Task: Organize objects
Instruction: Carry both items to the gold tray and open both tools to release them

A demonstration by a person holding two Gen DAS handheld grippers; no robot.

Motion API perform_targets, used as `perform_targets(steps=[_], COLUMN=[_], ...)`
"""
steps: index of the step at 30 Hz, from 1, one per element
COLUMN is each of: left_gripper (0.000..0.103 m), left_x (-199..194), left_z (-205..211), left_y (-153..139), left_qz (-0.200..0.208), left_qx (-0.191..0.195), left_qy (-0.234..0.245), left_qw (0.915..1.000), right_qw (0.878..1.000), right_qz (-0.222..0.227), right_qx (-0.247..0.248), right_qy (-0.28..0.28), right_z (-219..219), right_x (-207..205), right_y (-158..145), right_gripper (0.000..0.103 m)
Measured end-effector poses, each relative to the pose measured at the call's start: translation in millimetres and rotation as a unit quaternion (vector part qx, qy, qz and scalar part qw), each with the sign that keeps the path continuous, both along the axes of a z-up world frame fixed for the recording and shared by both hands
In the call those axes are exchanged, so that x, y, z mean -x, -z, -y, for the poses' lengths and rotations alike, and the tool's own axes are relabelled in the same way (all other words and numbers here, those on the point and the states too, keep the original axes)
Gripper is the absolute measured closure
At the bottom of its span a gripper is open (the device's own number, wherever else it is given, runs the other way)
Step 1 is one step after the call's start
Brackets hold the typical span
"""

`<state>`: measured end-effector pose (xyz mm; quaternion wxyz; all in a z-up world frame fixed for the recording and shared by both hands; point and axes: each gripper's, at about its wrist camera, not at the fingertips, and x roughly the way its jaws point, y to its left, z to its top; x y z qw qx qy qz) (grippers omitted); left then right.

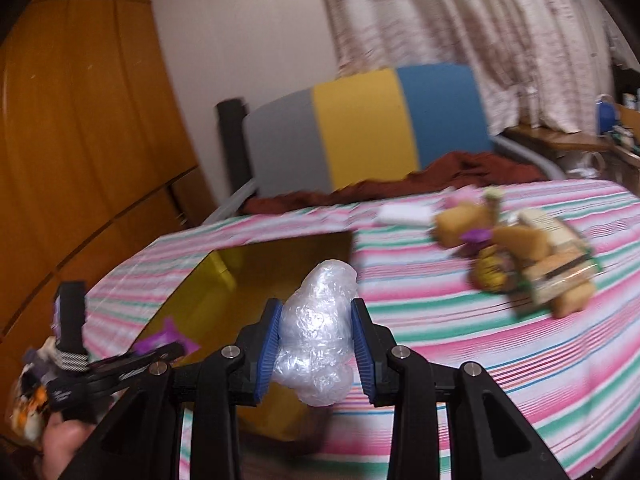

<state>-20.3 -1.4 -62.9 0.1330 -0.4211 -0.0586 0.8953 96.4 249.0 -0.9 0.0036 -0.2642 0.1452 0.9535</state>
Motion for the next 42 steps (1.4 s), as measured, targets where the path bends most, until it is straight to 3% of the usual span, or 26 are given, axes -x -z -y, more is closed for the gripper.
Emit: perform_targets(steps=[1,3,5,10,15,22,26,34,42], left_gripper=[0.065,0.047,0.038,0.02,0.007,0.006,0.005,0.002,0.002], left_x=[-0.3,-0.6,-5.6,-14.9,-16.7,-21.6,-26.1,-25.7,-28.1], left_z=[2.5,10.1,19.1,37.7,54.1,68.7,69.4,66.4,37.6], left_y=[-0.8,-3.8,-11.1,-30.3,-43.4,-44.8,-43.8,-47.5,-48.1], left_qz=[0.0,-0.004,-0.018,-0.052,-0.067,-0.059,-0.056,-0.054,-0.045], left_qx=[-0.002,-0.008,-0.027,-0.049,-0.043,-0.048,-0.05,-0.059,-0.05], left_qy=[-0.005,-0.017,-0.028,-0.062,-0.111,-0.138,-0.14,-0.142,-0.103], left_qw=[1.0,0.9998,0.9991,0.9955,0.9906,0.9875,0.9873,0.9867,0.9924], right_qw=[1.0,1.0,0.999,0.995,0.988,0.982,0.977,0.984,0.992], right_qz=[0.004,0.013,0.021,0.058,0.099,0.13,0.144,0.101,0.073], right_qx=[0.002,0.002,0.001,0.008,0.01,0.024,0.036,0.049,0.035], right_qy=[-0.008,-0.026,-0.041,-0.085,-0.116,-0.136,-0.151,-0.14,-0.092], right_z=[6.0,16.8,26.1,47.7,71.2,96.2,105.4,90.0,57.0], right_x=[2.3,8.3,12.1,31.9,54.4,78.6,87.5,70.9,50.2], right_y=[1.7,5.5,7.9,18.8,34.3,52.0,56.3,37.2,21.4], right_gripper=[0.069,0.069,0.069,0.069,0.069,0.065,0.052,0.051,0.051])
